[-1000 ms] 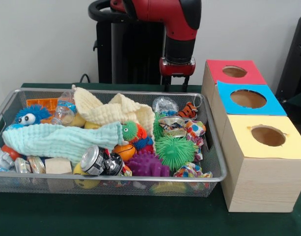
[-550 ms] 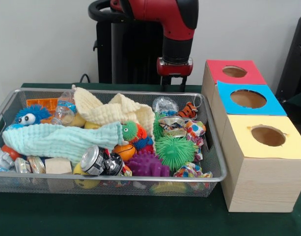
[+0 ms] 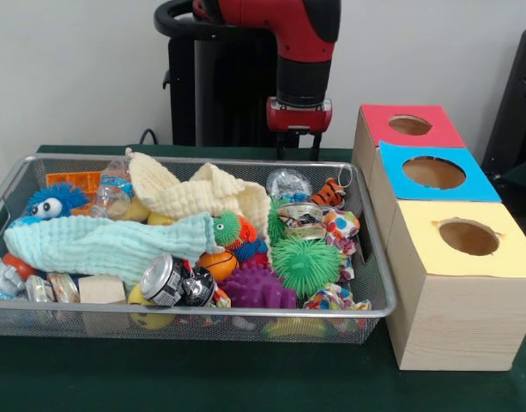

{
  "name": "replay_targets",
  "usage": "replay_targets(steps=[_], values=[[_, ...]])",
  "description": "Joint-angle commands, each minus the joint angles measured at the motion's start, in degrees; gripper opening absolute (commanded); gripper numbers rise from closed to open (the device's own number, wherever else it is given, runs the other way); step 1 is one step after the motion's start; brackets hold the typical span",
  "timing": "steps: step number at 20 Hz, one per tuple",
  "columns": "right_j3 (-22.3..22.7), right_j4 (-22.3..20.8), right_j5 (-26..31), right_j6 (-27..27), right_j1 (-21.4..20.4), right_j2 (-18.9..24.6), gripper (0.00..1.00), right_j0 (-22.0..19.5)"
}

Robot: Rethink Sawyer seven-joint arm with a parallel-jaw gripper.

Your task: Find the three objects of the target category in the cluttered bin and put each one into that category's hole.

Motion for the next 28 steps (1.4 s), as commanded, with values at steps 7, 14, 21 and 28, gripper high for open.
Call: replay_targets(steps=[7, 14, 21, 28], values=[[-4.98, 2.39, 3.25, 12.6, -1.82, 6.46, 1.0, -2.98], [-6.33, 2.03, 1.06, 13.09, 0.29, 6.94, 1.0, -4.23], [-8.15, 1.93, 2.28, 11.63, -0.07, 7.42, 1.0, -5.91], [-8.53, 3.94, 4.48, 11.85, -2.08, 7.82, 1.0, -5.62]])
